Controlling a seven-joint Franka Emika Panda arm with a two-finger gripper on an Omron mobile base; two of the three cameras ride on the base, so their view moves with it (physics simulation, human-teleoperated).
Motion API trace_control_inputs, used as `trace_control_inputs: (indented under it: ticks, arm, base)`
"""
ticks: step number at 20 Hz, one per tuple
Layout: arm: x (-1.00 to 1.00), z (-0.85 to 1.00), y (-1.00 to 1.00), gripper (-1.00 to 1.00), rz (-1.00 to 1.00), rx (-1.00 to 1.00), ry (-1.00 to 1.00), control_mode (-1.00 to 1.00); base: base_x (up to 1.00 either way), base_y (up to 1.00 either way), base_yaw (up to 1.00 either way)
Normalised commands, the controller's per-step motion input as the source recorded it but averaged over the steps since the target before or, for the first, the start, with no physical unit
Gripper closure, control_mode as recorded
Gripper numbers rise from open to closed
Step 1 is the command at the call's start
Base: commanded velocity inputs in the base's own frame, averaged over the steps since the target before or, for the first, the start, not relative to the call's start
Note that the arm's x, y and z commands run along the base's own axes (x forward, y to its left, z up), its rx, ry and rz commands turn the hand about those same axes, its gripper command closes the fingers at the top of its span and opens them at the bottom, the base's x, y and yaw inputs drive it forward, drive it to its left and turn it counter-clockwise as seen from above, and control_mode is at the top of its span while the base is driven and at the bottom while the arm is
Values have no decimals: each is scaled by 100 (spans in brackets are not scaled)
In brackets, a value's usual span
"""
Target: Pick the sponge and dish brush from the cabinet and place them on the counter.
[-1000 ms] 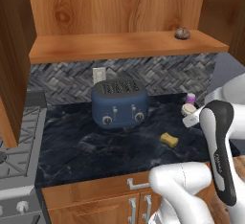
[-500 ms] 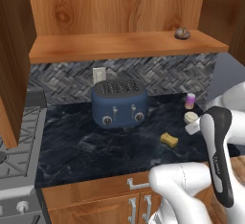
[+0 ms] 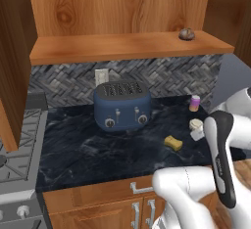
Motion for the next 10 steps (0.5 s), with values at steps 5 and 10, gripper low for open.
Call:
trace_control_inputs:
  ticks: [5,10]
  arm:
    - [18,-42,-6,100,-1,0,-3,-100]
    - [18,-19,-24,100,-3,-1,0,-100]
  base:
    - [0,0,0]
    - [0,0,0]
